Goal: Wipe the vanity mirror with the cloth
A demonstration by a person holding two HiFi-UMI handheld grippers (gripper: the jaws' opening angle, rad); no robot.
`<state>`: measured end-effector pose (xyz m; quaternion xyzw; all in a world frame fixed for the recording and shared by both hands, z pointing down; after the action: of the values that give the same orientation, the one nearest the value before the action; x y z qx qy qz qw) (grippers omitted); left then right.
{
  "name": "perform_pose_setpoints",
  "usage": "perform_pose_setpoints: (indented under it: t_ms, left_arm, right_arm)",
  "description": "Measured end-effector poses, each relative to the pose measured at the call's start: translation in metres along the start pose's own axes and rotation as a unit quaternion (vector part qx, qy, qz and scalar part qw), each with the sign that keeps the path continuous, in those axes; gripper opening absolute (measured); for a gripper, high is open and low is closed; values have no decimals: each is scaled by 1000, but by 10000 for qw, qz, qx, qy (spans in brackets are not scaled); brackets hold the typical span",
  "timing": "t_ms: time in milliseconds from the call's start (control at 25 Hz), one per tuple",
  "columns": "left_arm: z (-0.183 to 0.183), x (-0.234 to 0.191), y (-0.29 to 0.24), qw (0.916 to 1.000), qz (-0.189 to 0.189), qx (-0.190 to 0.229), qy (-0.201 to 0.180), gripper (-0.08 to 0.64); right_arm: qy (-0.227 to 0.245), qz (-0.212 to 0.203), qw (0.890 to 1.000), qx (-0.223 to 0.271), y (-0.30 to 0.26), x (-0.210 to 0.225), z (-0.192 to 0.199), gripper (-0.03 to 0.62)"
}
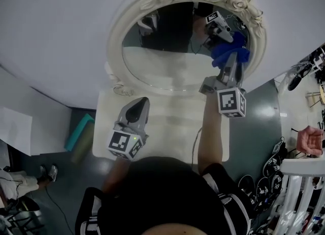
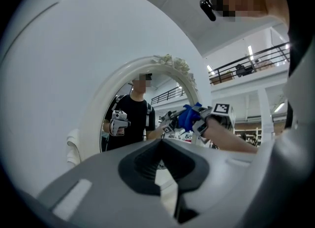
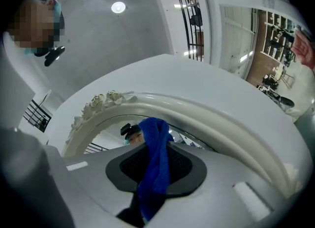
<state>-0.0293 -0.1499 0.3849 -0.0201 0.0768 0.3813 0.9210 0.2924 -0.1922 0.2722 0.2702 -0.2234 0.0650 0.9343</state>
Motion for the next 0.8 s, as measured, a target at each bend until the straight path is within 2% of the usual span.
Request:
perform_pose_setpoints:
  t_ms: [200,400,520,800]
  left_arm:
    - [7,-6,0,10000,-35,-76,50,11]
    - [12,-10,2,9999,-63,-83,114,11]
    - [13,-13,2,9998,-56,-78,156,11]
    - [11,-20,2,9998,-61,-29,180,11]
  right_arm:
    - [90,-162,9997,153,-13,-15,-14,74]
    - [519,-524,9972,96,-30,-44,-32,74]
    - [601,-731,9955,29,-38,-61,-39,72]
    - [1131,-1053,9880,-26,-51,-101,-43,72]
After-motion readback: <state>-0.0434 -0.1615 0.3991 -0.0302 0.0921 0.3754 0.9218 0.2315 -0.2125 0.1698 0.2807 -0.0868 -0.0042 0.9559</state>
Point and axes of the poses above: the fingertips, and each gripper's own axes: y backward along the fingers, x to its right, z out of its underside, the point moved 3 cm from there along y, backward along the fingers, and after that the axes turned 1 degree about -y, right-handed, at the moved point
